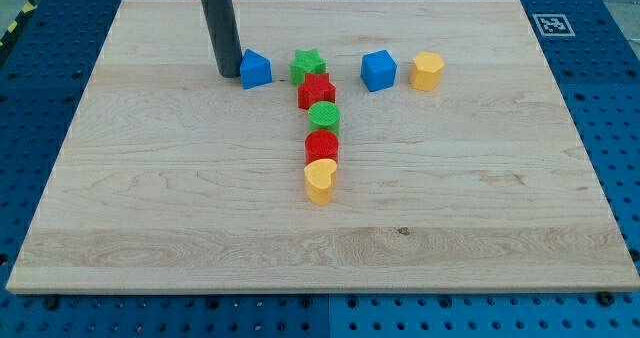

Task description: Slightly push the blue cube to the left

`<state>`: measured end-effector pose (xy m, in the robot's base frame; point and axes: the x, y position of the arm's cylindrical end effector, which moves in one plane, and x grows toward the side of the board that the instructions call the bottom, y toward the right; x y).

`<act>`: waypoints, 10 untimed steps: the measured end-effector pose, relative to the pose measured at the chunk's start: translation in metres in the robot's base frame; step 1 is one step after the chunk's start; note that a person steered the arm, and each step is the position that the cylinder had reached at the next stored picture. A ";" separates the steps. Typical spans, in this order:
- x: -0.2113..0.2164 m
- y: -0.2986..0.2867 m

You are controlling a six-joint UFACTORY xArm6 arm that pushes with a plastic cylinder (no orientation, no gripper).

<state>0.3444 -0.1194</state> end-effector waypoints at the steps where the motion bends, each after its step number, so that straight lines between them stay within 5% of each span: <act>1: 0.000 -0.001; 3: 0.019 -0.040; 10: 0.043 -0.019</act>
<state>0.3876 -0.1383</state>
